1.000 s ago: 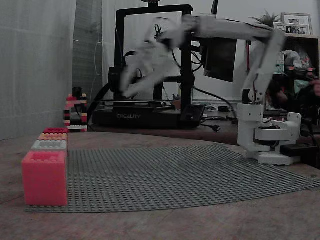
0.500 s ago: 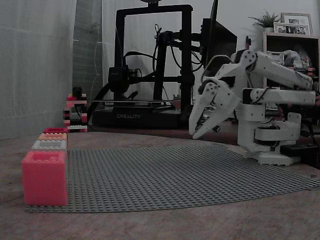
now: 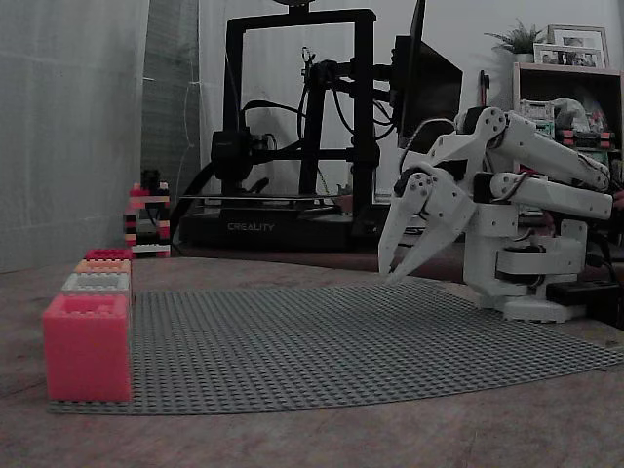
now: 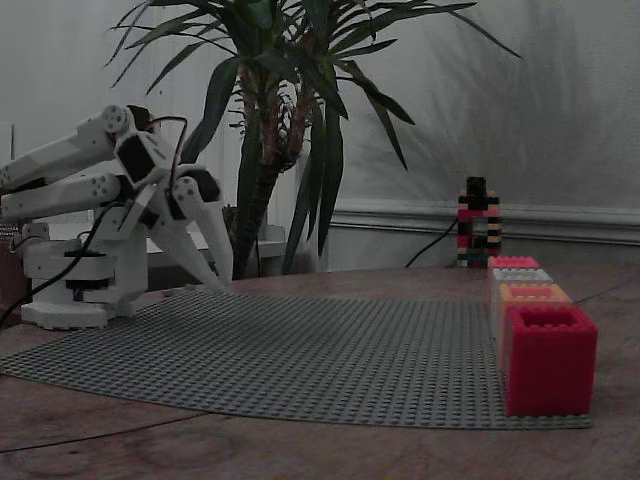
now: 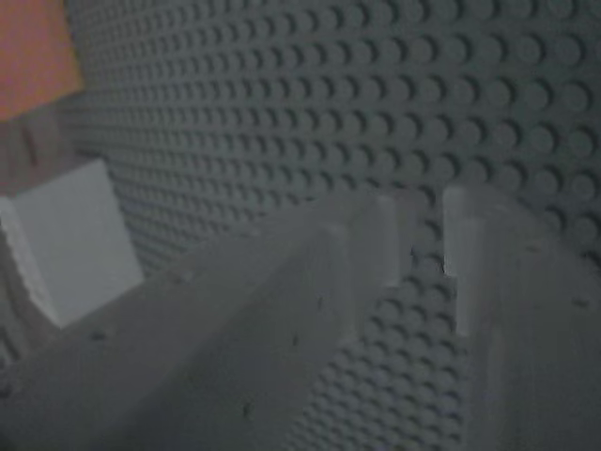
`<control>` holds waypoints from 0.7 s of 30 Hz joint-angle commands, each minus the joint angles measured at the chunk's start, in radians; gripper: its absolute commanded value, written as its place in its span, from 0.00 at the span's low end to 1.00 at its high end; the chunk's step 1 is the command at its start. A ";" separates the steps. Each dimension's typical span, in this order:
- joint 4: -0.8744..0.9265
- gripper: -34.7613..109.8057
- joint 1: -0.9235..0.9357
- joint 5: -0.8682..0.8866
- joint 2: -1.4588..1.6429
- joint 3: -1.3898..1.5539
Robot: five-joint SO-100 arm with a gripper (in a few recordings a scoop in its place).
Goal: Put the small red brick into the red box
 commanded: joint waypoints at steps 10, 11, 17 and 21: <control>0.021 0.24 -0.008 0.028 0.017 -0.002; 0.021 0.24 -0.008 0.028 0.017 -0.002; 0.021 0.24 -0.008 0.025 0.017 -0.002; 0.021 0.24 -0.008 0.023 0.017 -0.002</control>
